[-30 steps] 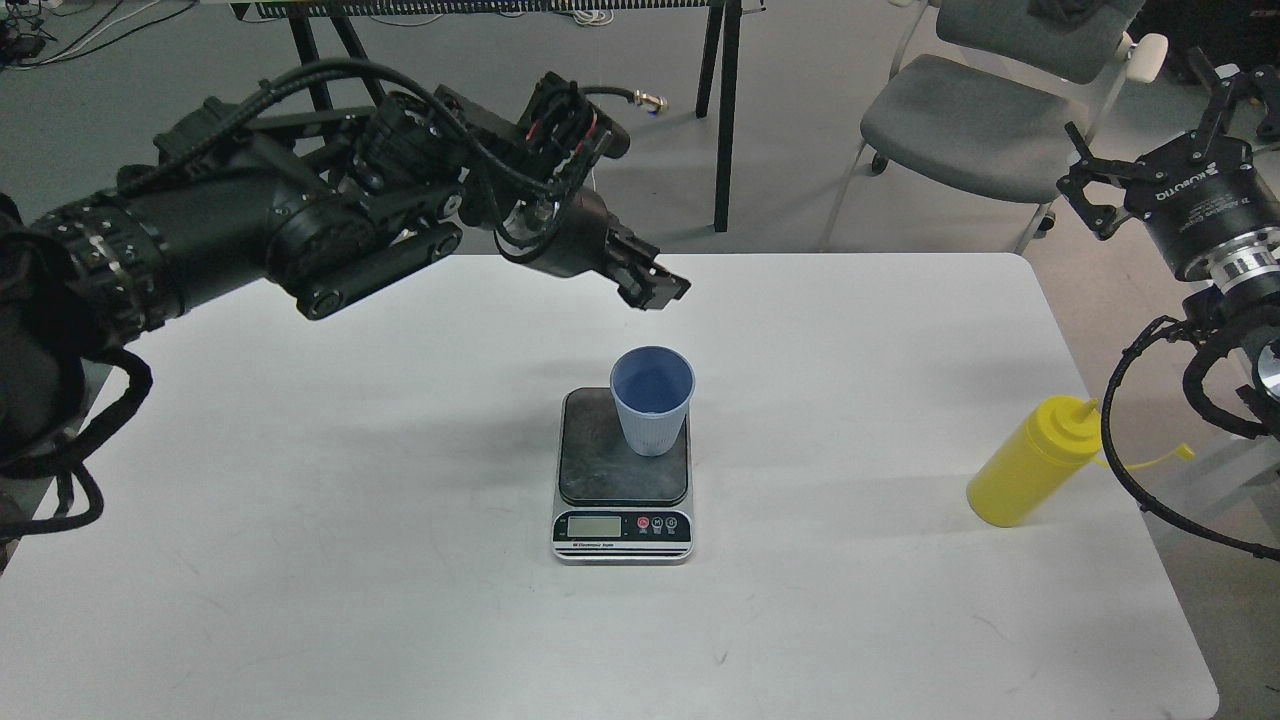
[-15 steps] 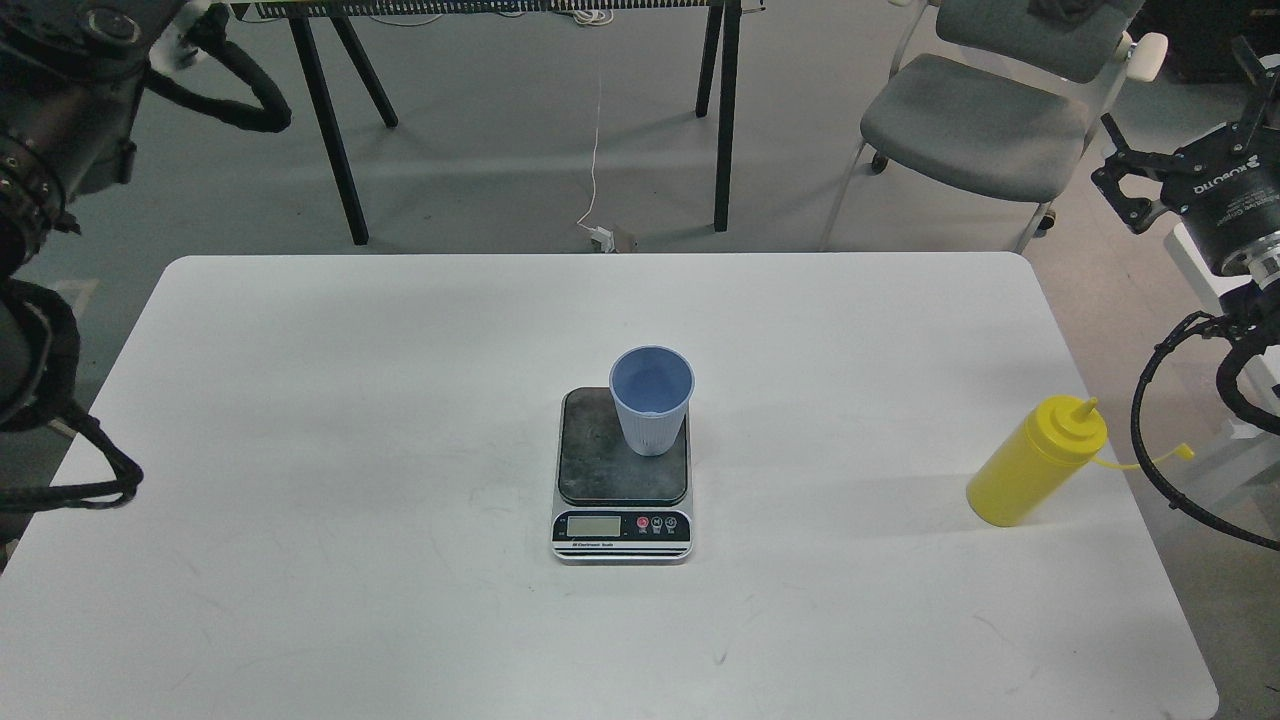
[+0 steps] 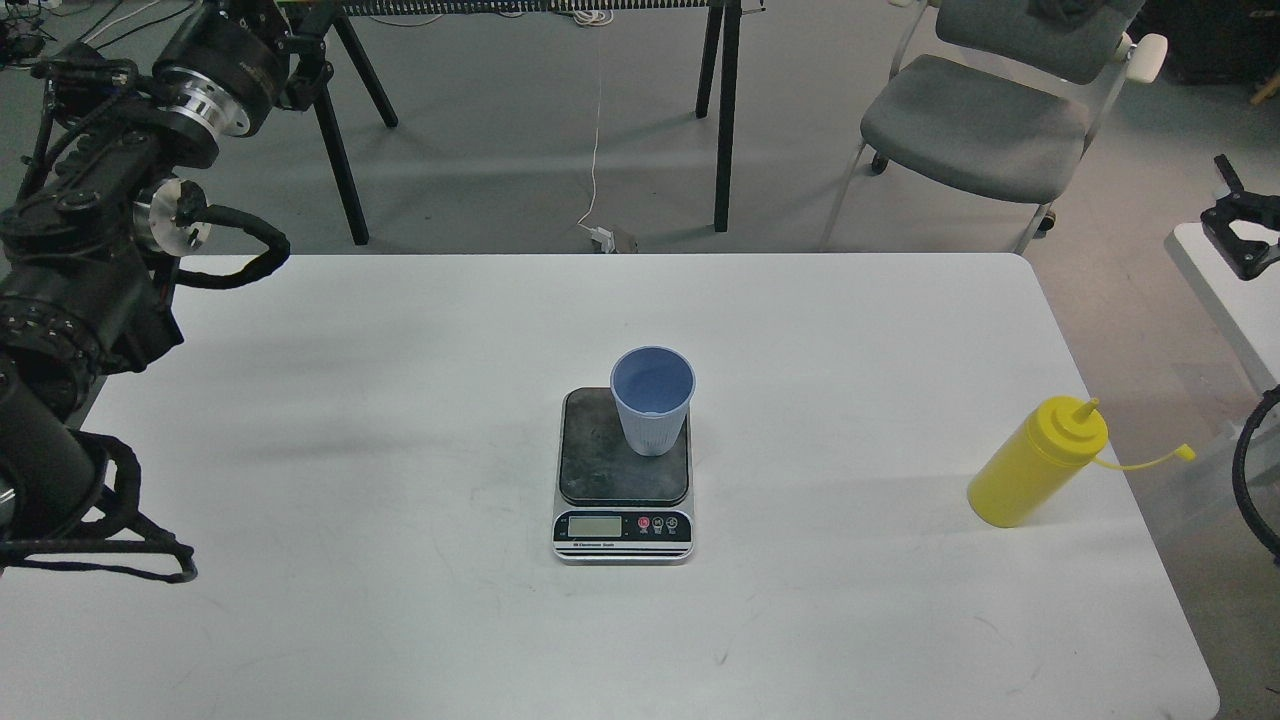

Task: Pour seasoning into cup on scale with both arms
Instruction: 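Withdraw the left arm up and away from the cup, then move the right gripper to the yellow bottle and close around it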

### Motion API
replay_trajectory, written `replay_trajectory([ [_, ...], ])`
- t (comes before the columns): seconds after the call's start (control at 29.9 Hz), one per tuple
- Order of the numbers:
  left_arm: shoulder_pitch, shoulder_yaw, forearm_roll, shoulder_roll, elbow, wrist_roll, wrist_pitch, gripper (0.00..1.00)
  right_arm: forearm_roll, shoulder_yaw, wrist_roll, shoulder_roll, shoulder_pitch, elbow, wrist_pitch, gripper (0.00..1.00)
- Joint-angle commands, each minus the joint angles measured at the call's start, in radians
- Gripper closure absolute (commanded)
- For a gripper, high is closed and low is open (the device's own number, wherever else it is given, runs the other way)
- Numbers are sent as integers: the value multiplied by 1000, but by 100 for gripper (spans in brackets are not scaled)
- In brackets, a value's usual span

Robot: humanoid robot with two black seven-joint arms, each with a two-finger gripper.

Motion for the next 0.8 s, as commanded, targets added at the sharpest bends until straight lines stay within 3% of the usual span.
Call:
replay_trajectory([
  [0.0,19,-34,-4,-6,-1,0,0,1,76,-1,-8,-42,-111,4,0,0],
  [0.2,35,-46,-10,-8,0,0,0,1,176,-2,-109,-62,-294,4,0,0],
  [0.5,114,-46,-33,11,0,0,0,1,194,-12,-161,-13,-490,88,0,0],
  [0.77,128,-45,-35,9,0,0,0,1,158,-22,-184,105,-500,143,0,0],
])
